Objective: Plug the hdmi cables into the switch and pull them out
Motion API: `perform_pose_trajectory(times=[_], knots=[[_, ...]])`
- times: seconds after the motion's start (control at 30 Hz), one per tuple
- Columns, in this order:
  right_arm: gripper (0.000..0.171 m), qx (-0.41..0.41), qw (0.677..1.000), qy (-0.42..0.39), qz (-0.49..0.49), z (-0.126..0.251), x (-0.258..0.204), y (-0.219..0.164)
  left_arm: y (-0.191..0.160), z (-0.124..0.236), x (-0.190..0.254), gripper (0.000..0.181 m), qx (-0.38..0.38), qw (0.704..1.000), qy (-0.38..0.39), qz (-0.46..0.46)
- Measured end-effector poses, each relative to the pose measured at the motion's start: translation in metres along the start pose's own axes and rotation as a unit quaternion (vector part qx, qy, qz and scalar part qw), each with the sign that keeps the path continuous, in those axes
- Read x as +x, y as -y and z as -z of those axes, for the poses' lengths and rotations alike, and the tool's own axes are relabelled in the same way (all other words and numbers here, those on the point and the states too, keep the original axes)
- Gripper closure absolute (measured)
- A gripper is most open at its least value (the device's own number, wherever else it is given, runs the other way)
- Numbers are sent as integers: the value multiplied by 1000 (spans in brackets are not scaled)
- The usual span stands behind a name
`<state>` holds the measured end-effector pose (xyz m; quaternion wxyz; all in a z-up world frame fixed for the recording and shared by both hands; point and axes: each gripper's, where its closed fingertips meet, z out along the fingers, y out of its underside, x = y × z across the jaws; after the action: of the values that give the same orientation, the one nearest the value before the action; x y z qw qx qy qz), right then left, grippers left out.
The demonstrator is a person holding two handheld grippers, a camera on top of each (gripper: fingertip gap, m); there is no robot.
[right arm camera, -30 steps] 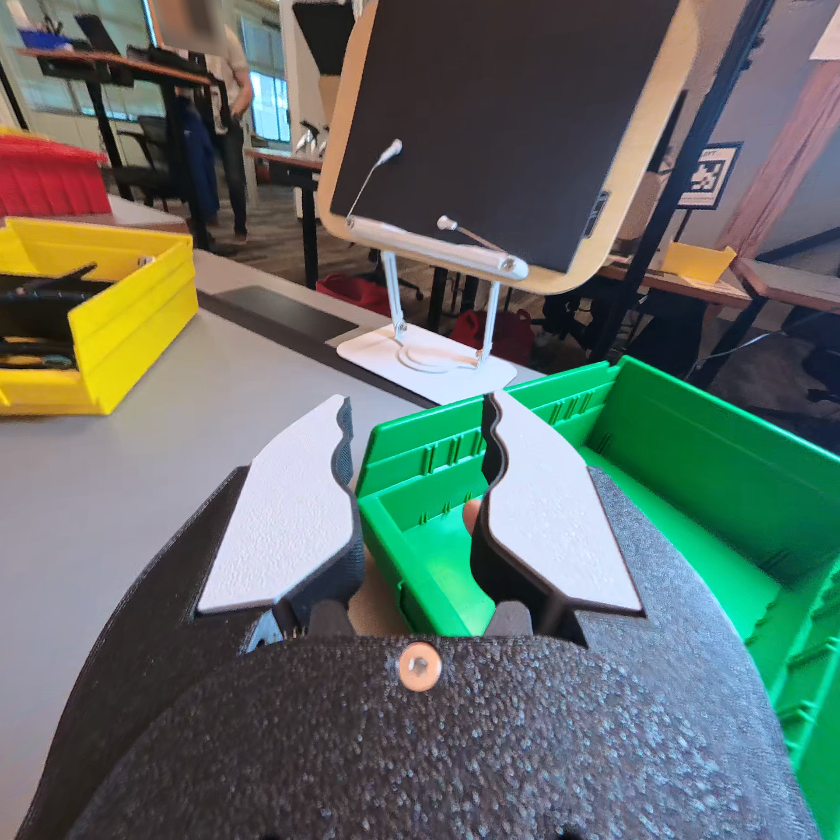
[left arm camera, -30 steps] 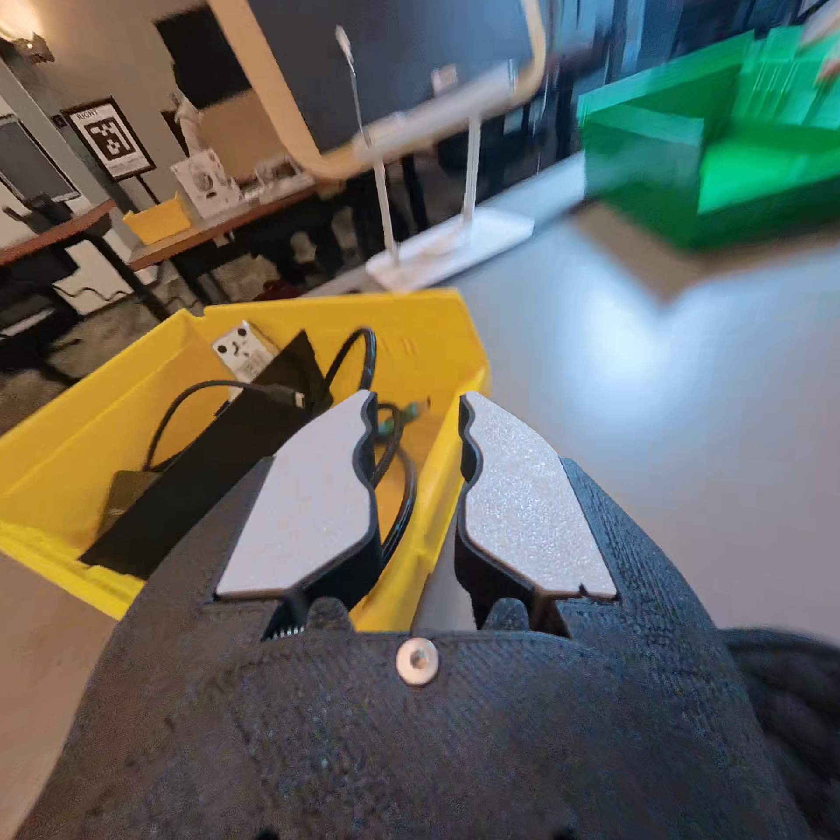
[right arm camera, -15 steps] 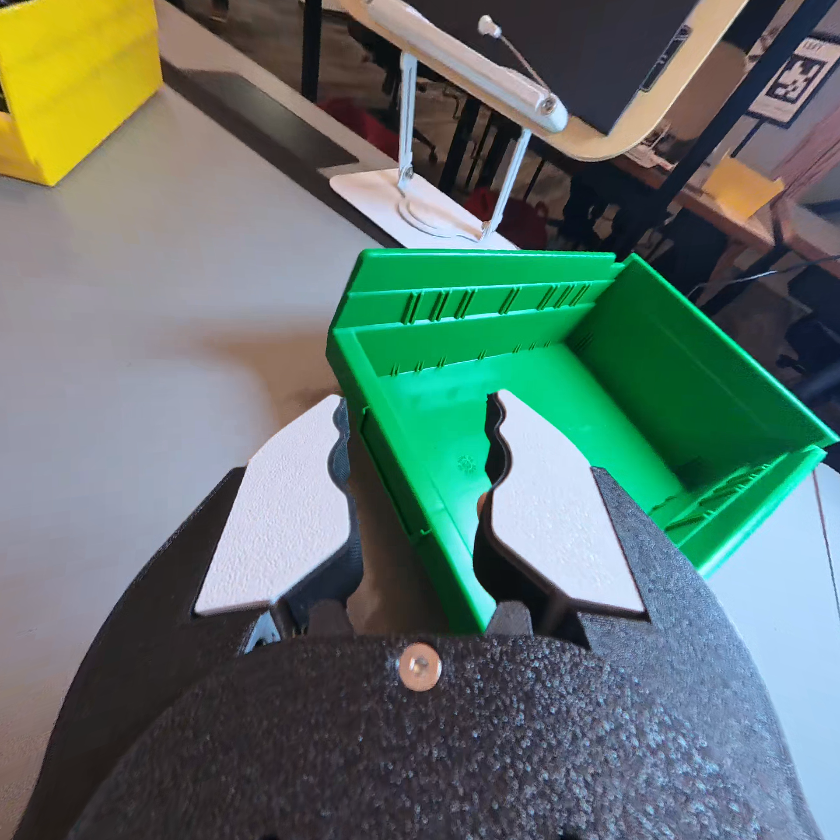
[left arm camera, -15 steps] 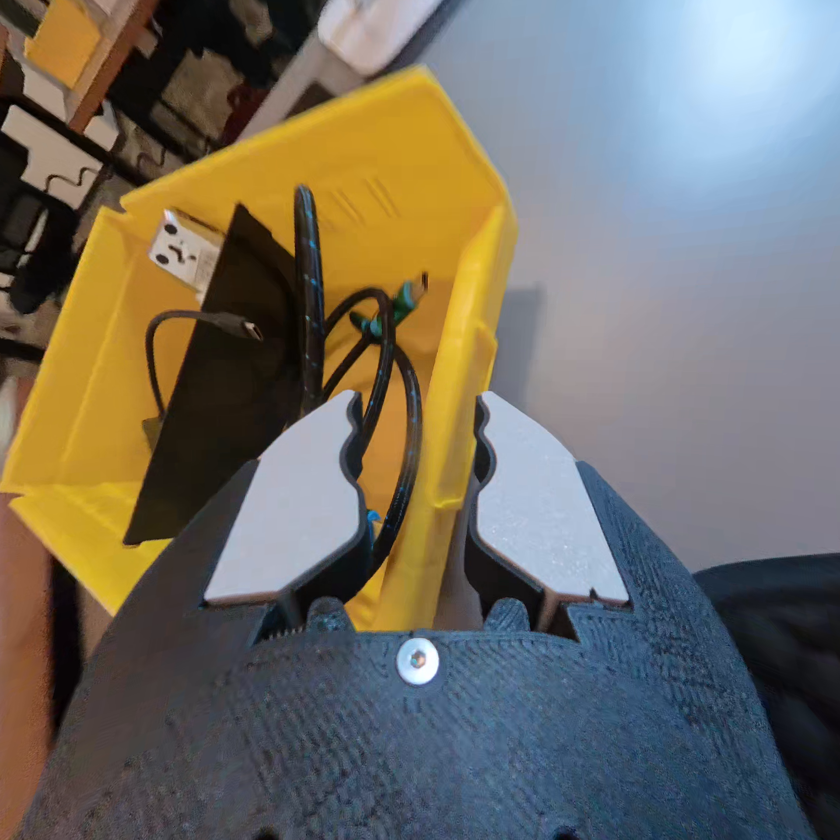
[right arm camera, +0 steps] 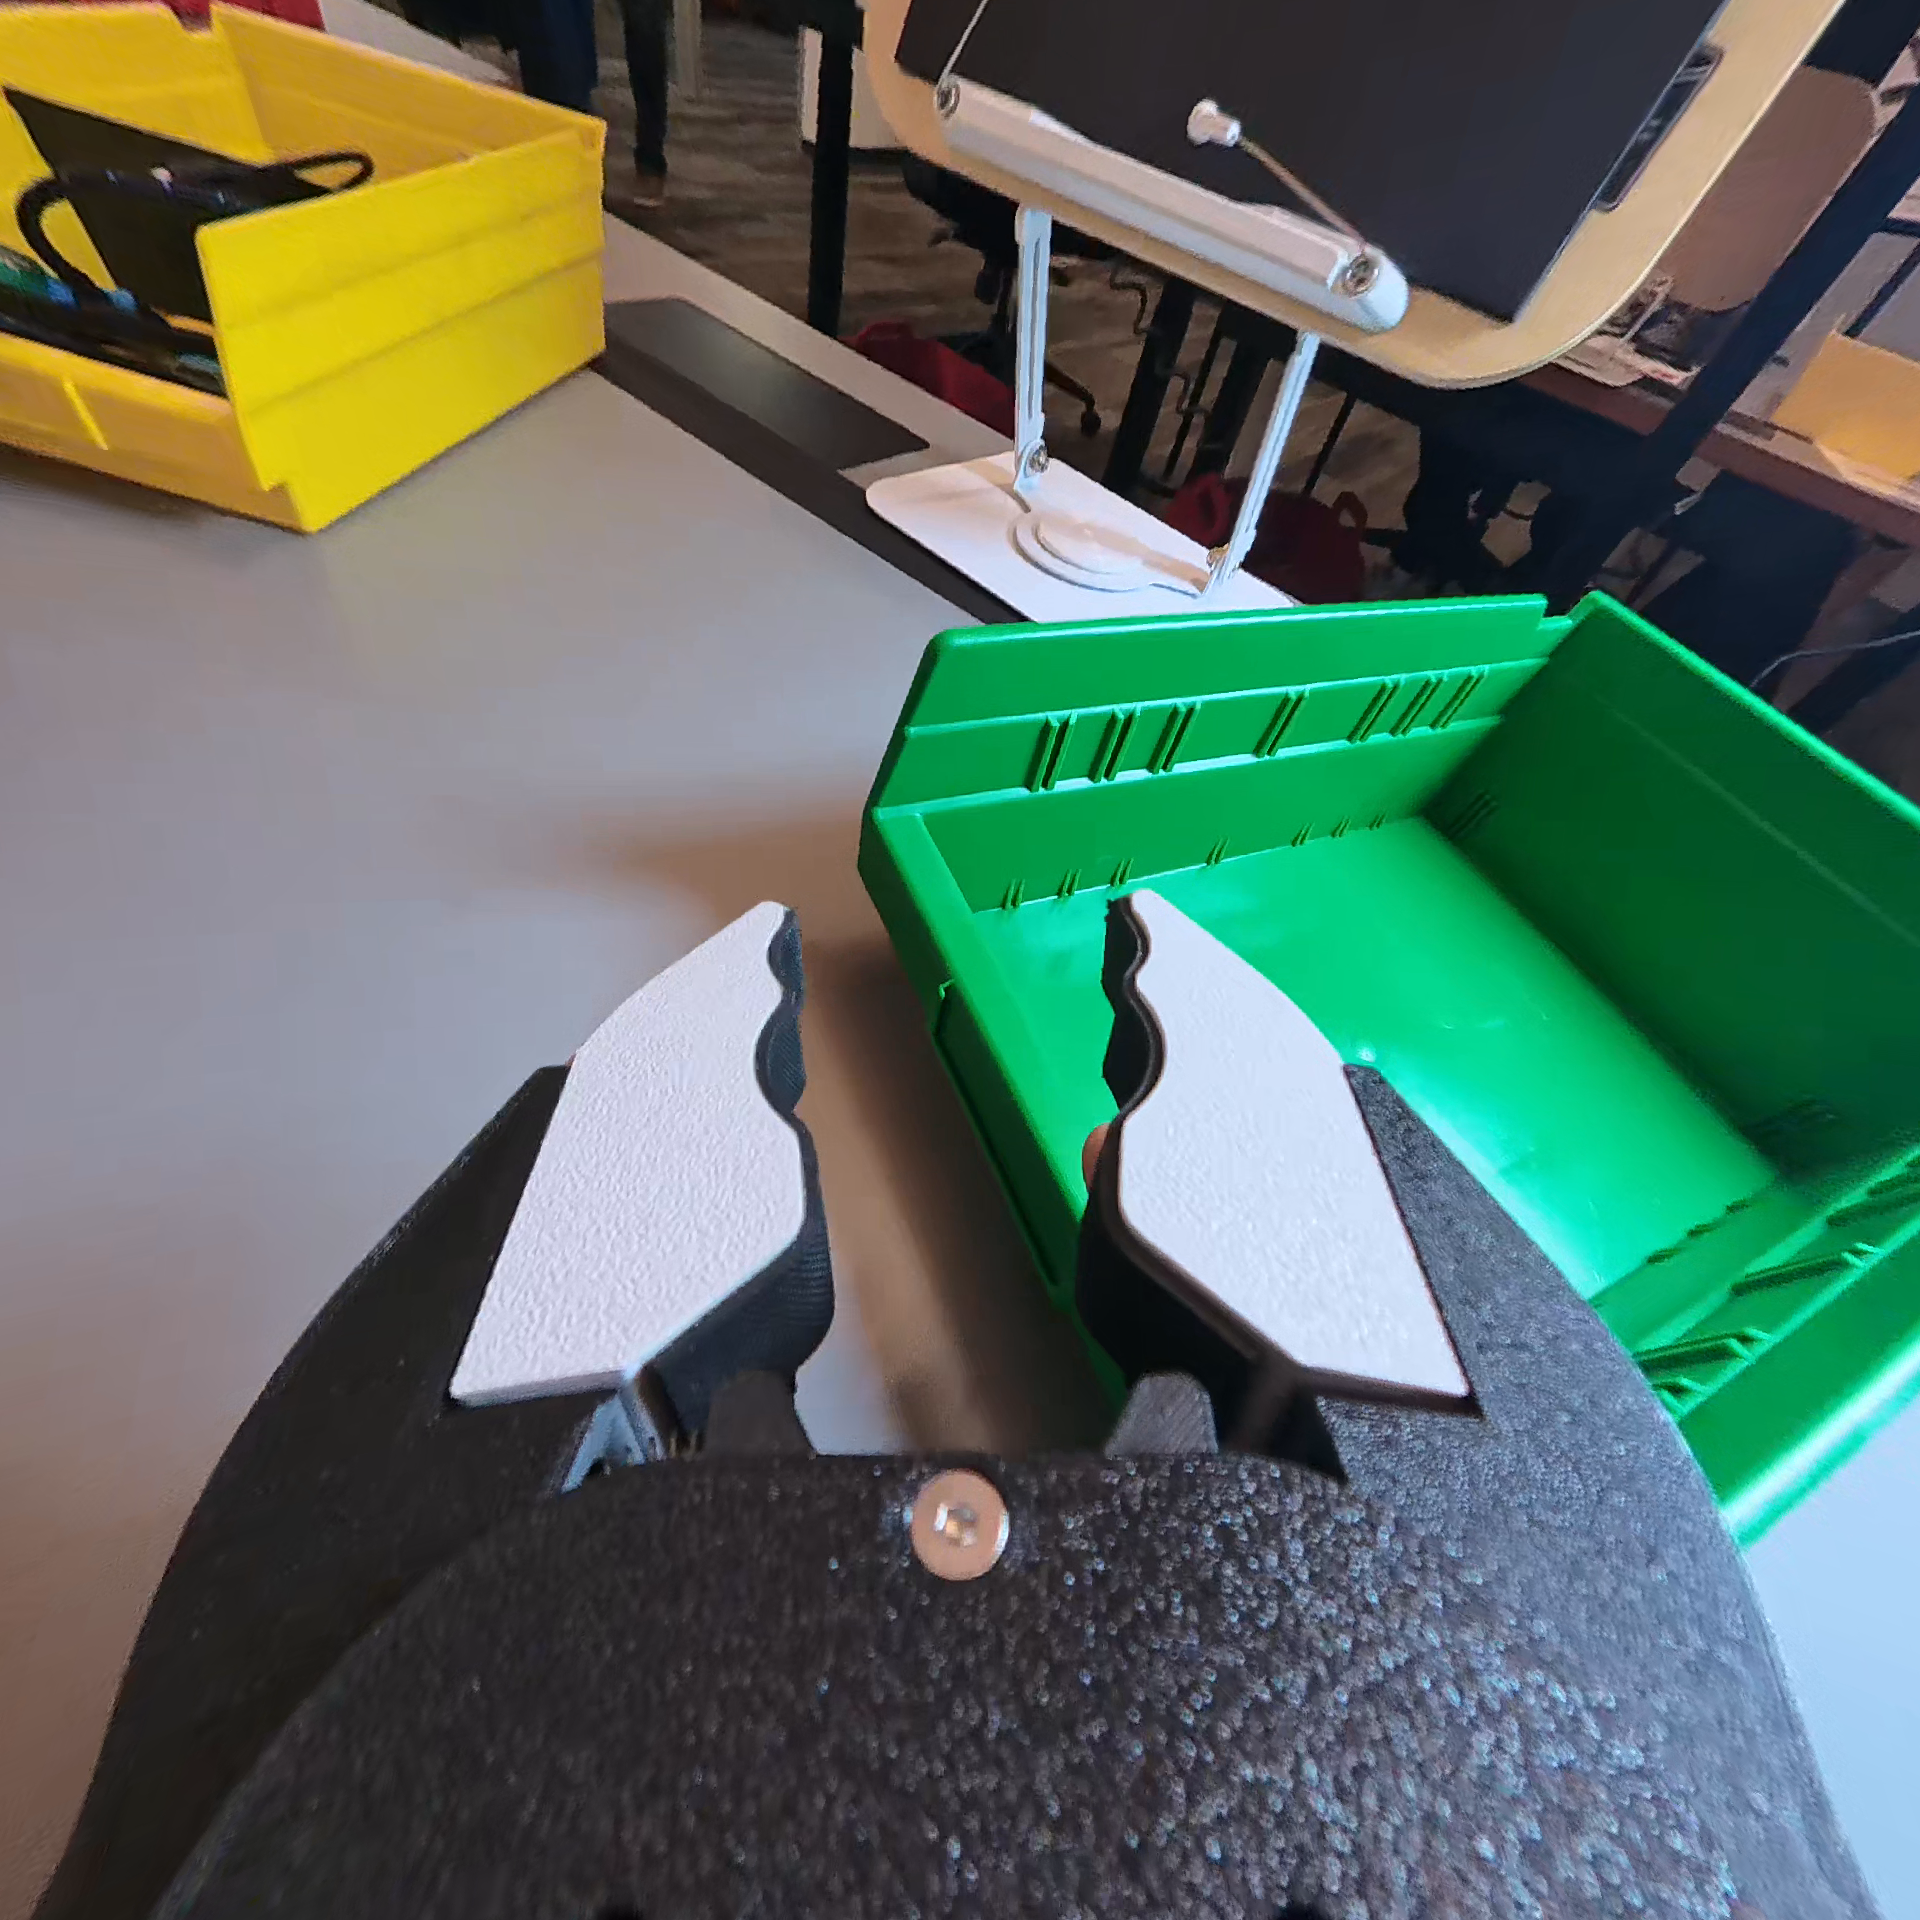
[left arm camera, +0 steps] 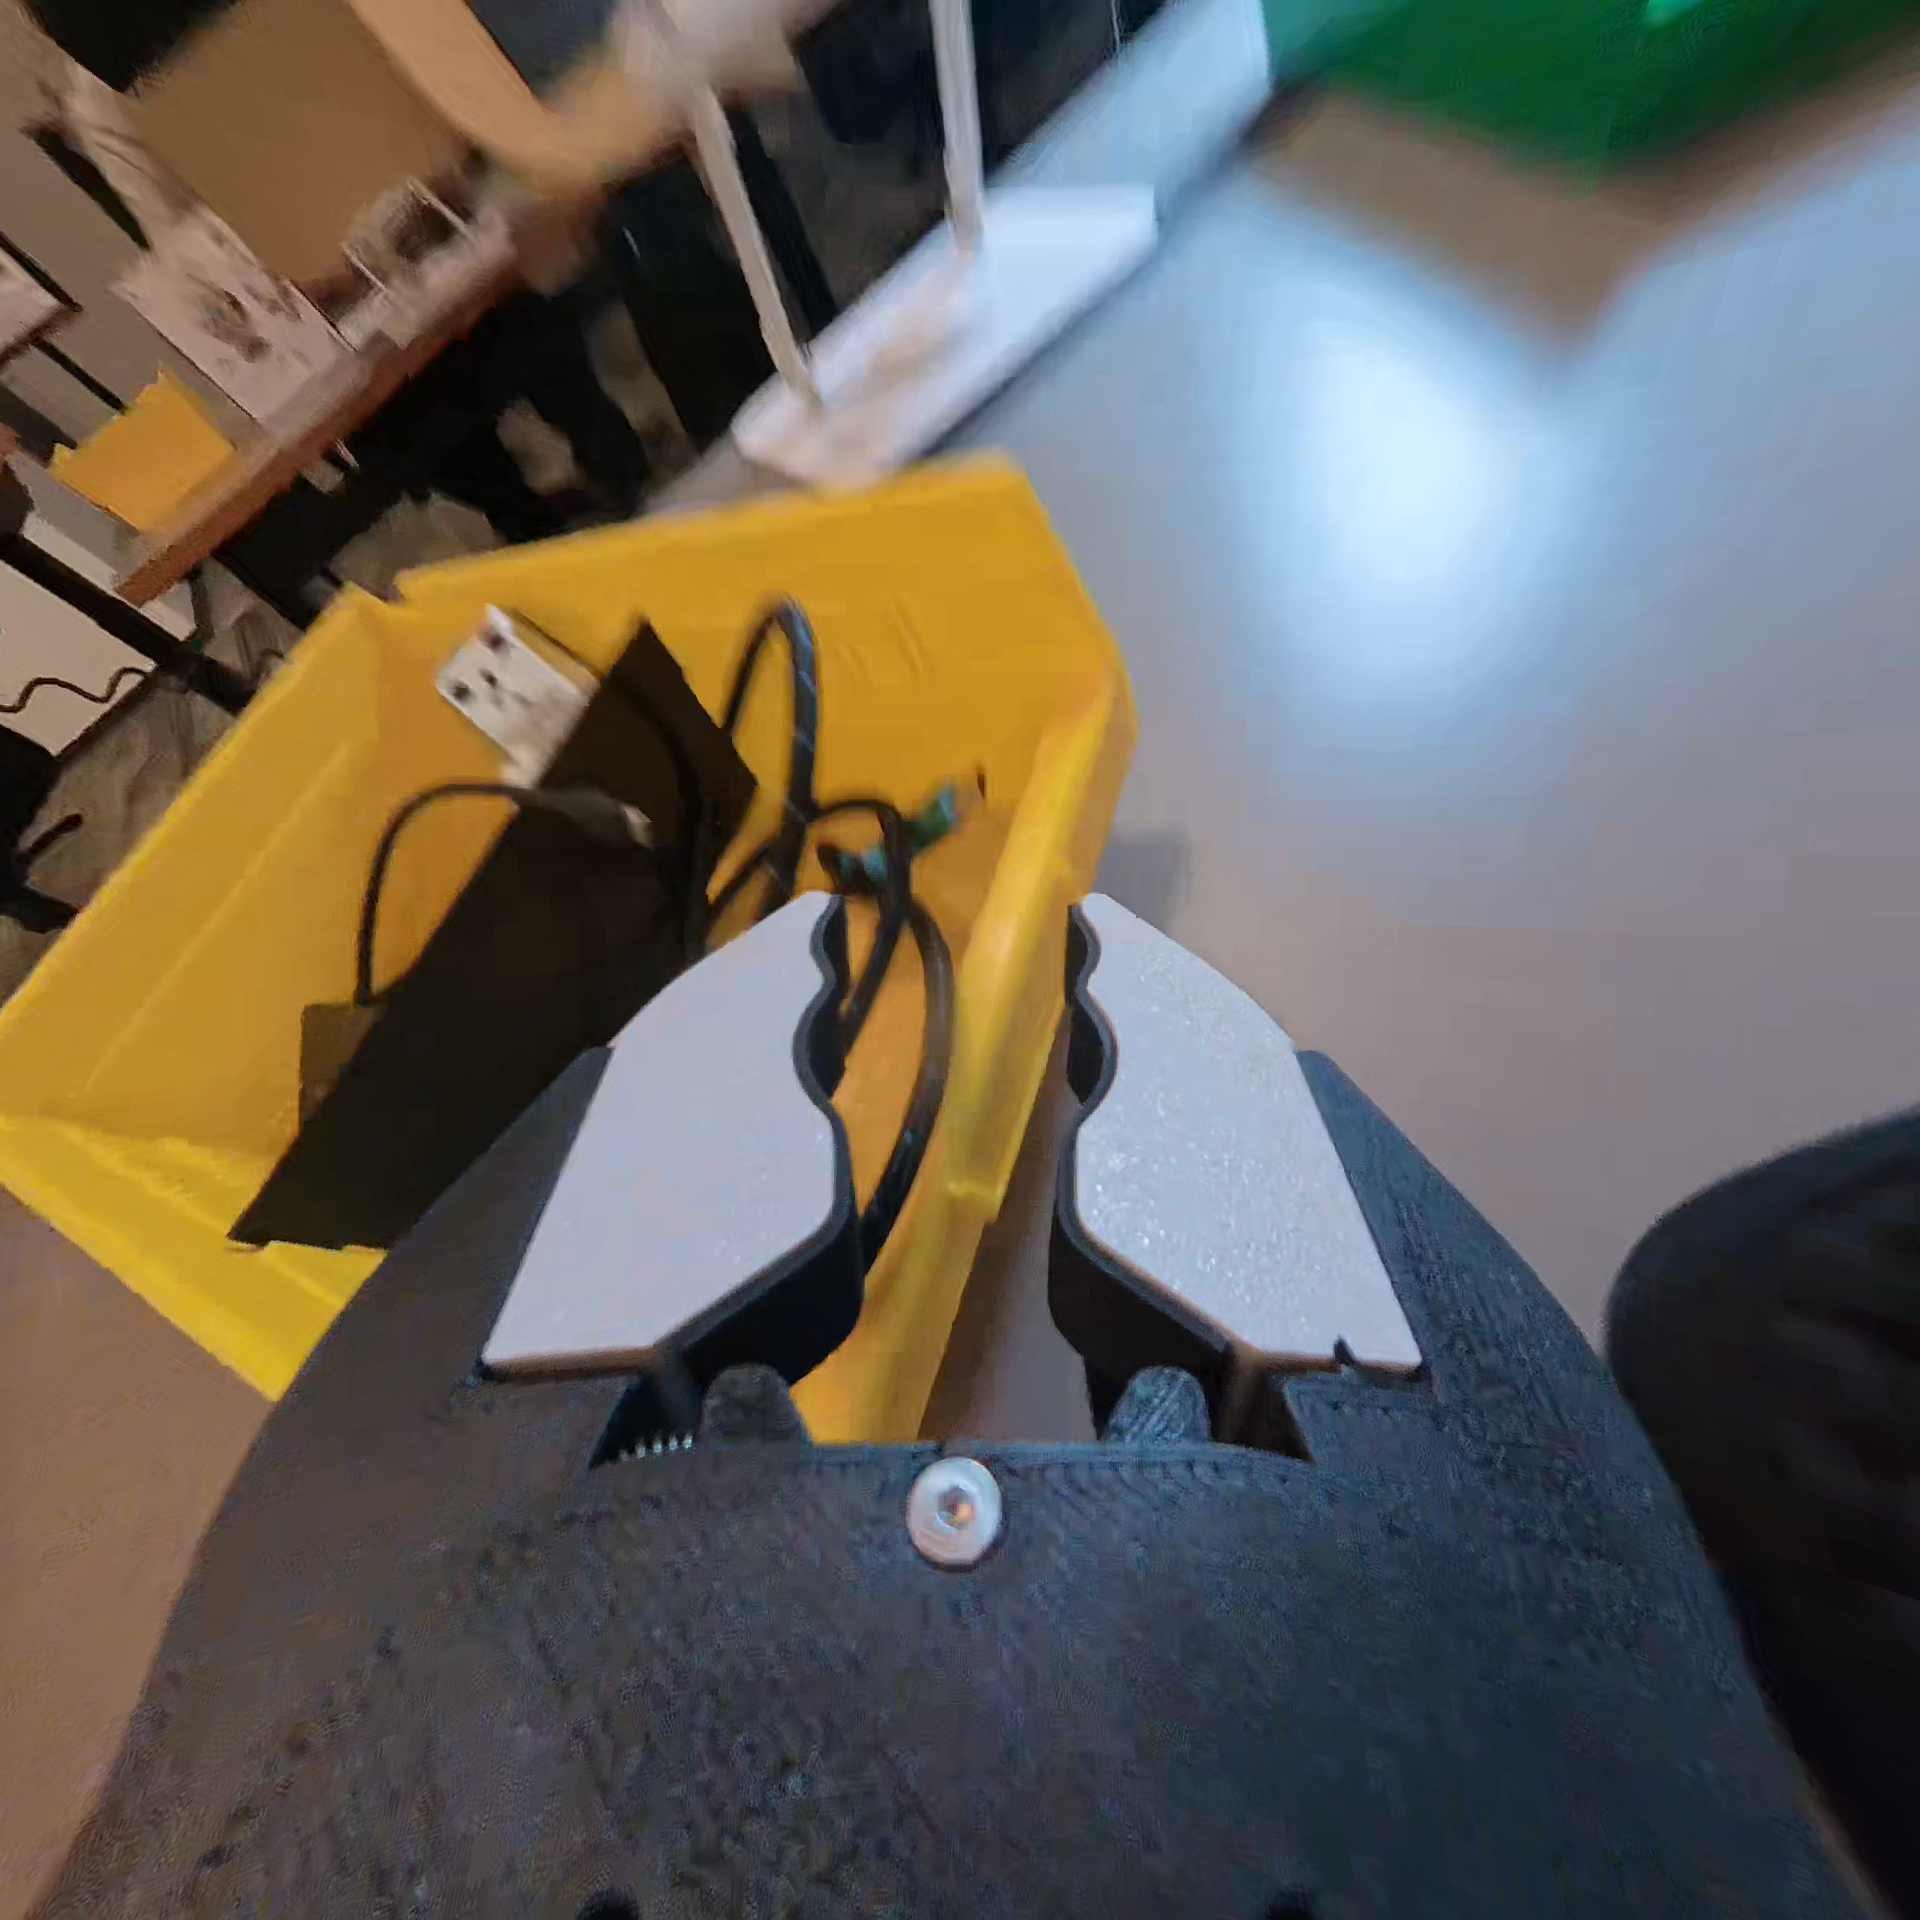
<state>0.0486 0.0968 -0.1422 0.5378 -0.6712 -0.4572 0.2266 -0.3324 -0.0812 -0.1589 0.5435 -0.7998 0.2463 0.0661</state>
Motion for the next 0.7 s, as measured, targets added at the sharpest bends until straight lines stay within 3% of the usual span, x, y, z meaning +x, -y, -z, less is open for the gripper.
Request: perform_pose_trajectory(times=[0.1,0.2,0.3,0.4,0.53,0.6,0.67,0.7], knots=[[118,22,999,11,-34,1,2,5,50,15,-34,153,65,990,23,126],[120,24,998,10,-56,3,6,5,66,-4,-90,151,-1,972,44,231],[125,22,998,-6,-61,6,13,3,41,-43,-145,143,-139,963,97,210],[129,24,997,-6,-69,5,13,2,1,-78,-157,136,-267,931,72,237],[130,10,998,-9,-68,2,13,-4,-35,-105,-157,125,-311,868,44,384],[130,3,997,-7,-75,0,13,-6,-39,-113,-154,134,-306,854,31,419],[130,2,996,4,-91,-2,10,-7,-35,-117,-152,165,-301,866,16,399],[131,1,995,9,-95,-3,9,-8,-33,-117,-157,167,-301,873,29,382]])
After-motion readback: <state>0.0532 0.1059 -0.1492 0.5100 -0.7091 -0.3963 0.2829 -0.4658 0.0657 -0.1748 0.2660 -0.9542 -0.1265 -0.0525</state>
